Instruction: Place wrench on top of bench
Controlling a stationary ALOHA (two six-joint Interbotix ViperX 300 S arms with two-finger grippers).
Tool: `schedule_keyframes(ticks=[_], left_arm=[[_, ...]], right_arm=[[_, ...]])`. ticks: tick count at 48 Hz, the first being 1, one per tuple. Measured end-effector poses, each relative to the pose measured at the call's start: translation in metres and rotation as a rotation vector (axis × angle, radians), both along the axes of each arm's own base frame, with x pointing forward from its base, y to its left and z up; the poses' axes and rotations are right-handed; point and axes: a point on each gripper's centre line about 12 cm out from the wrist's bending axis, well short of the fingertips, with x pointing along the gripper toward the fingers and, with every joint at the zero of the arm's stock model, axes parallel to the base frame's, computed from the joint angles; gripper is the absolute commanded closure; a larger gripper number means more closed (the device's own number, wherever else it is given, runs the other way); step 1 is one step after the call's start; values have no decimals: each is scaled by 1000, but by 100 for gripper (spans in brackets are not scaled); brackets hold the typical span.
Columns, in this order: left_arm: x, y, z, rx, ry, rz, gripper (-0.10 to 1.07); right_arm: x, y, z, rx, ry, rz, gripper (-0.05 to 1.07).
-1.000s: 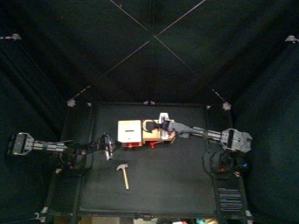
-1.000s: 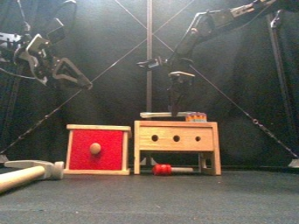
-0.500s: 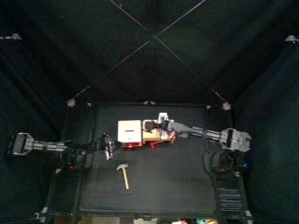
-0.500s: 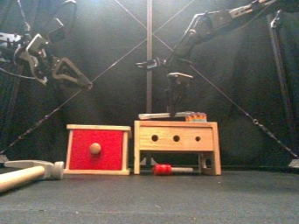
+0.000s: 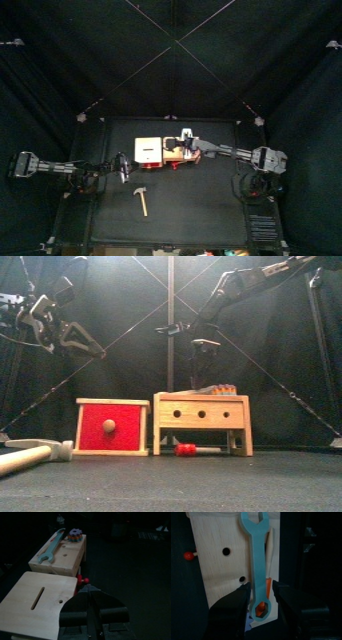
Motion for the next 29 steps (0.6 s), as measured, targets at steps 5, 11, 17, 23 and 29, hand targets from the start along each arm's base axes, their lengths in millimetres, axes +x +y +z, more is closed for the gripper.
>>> schedule_keyframes(ticks=[5, 11, 17, 23, 29], left_arm=[[0, 0, 1, 0, -3, 0, 58], [0, 0, 1, 0, -3, 2, 58], [0, 0, 1, 0, -2, 0, 58], [0, 0, 0, 0, 0, 2, 58], [-1, 0, -1, -1, 4, -2, 58]], right_arm=[[3, 0, 6, -14, -13, 3, 25], [9, 2, 14, -24, -42, 14, 25], [12, 5, 18, -31, -56, 28, 25], [14, 8, 18, -8, -80, 17, 25], [20, 12, 22, 54, -162, 8, 25]])
